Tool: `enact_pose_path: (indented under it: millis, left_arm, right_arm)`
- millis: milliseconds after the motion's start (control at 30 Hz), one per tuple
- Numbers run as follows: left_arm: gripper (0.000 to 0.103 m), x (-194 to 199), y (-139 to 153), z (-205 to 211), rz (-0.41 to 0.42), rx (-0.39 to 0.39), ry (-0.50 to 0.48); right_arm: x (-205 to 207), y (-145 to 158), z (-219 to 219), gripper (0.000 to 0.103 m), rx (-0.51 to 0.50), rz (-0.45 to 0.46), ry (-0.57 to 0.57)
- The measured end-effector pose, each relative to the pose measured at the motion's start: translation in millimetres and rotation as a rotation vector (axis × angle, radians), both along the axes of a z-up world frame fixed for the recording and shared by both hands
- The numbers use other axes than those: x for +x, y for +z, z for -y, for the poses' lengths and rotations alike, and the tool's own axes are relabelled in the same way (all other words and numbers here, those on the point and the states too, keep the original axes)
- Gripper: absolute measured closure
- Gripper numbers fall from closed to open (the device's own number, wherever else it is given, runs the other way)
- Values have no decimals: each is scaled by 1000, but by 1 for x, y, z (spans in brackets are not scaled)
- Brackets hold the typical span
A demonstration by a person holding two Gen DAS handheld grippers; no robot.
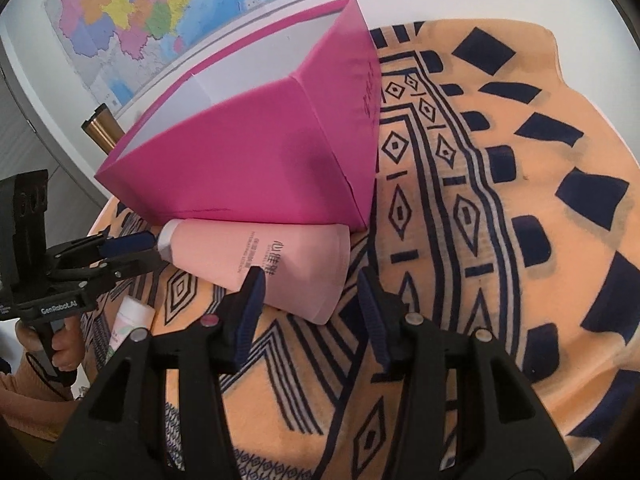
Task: Organize rigid objects
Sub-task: 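Move the left tool onto the white cap of the pink bottle, then grasp the pink bottle with the left tool and lift it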
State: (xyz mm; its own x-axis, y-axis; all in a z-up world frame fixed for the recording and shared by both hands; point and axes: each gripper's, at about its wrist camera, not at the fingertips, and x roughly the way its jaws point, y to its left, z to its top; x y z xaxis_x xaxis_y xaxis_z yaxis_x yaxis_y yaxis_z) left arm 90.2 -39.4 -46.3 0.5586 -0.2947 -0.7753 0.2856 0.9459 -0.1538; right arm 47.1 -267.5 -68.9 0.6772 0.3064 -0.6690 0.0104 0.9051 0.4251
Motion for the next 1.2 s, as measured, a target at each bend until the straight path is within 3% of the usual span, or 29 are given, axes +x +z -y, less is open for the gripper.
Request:
enact_pose_path:
  millis: [700,1200]
  left_arm:
    - [60,0,-3,7,-12,-5,-1]
    - [60,-25,15,9,50,8,-3]
  right_arm:
    - [6,-2,-7,52,1,0,-5]
    - [-16,19,-14,52,-14,54,4]
